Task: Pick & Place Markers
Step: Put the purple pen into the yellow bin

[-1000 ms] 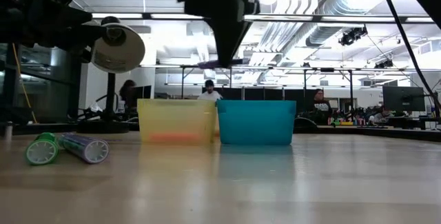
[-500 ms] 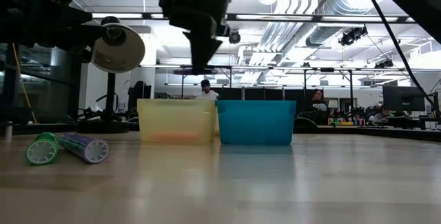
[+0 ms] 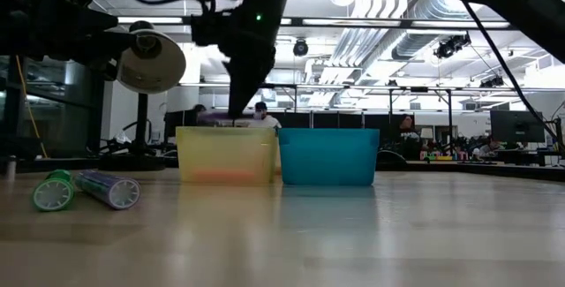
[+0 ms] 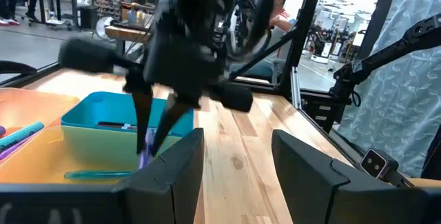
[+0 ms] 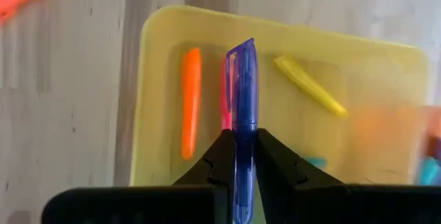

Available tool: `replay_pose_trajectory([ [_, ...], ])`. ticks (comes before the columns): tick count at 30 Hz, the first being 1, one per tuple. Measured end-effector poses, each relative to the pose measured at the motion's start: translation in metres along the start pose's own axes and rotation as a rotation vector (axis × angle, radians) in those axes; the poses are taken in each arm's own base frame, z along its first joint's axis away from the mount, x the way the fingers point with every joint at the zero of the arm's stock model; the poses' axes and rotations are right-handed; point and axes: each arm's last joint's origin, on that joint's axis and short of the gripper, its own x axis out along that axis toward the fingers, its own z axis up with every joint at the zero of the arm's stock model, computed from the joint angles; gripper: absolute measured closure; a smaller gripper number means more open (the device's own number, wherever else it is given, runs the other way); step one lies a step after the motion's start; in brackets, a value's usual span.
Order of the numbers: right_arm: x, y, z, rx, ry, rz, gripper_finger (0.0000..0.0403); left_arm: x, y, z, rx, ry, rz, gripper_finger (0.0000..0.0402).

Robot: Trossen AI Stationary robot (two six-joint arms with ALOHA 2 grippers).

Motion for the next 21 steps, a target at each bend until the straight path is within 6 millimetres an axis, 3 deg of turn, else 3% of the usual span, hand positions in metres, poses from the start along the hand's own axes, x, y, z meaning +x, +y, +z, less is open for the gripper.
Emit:
replay_pose_trajectory([
  [13, 0.031, 0.005, -0.002, -0.008, 0.051, 0.045, 0.0373, 0.0, 0.0, 0.0, 0.0, 0.0, 0.0, 0.0232],
  [21, 0.038, 0.006, -0.002, 0.004, 0.059, 0.045, 0.0372, 0.0, 0.0, 0.0, 0.0, 0.0, 0.0, 0.0232],
])
